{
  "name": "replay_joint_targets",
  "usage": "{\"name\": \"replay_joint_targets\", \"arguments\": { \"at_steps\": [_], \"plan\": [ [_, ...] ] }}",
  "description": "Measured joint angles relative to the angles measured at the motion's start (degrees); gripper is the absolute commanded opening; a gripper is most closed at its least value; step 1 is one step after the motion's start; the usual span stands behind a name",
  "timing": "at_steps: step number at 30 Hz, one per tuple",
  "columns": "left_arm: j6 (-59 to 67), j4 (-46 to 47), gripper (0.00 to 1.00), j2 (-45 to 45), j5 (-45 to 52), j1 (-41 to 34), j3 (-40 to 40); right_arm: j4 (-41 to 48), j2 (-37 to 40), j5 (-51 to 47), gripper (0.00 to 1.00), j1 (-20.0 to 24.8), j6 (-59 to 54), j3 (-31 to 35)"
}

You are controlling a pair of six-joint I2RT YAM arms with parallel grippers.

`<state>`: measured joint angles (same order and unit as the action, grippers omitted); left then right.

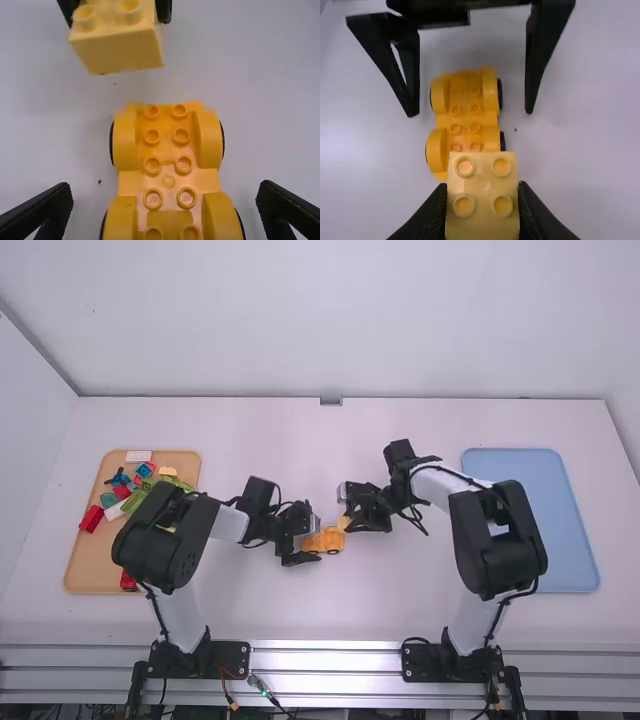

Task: Assemble lego blocks to make yellow taxi

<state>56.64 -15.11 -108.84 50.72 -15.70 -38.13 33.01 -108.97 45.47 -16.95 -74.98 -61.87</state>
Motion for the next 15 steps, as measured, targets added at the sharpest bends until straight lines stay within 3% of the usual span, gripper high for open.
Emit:
{"name": "replay_joint_targets", "arguments": {
  "at_steps": [4, 6, 7, 8, 15],
  "plan": [
    [0.2, -1.2, 0.88, -1.9, 0.3, 0.0, 0.0, 0.1, 0.0, 0.0, 0.18, -1.2, -0.1, 0.0],
    [0.2, -1.3, 0.68, -1.9, 0.2, 0.0, 0.0, 0.2, 0.0, 0.0, 0.18, -1.2, -0.1, 0.0],
    [0.2, -1.3, 0.67, -1.9, 0.2, 0.0, 0.0, 0.2, 0.0, 0.0, 0.18, -1.2, -0.1, 0.0],
    [0.4, -1.3, 0.58, -1.9, 0.3, 0.0, 0.0, 0.2, 0.0, 0.0, 0.18, -1.3, -0.1, 0.0],
    [0.4, -2.8, 0.54, -1.9, 0.6, 0.0, 0.0, 0.1, 0.0, 0.0, 0.15, -1.0, 0.0, 0.0]
  ]
}}
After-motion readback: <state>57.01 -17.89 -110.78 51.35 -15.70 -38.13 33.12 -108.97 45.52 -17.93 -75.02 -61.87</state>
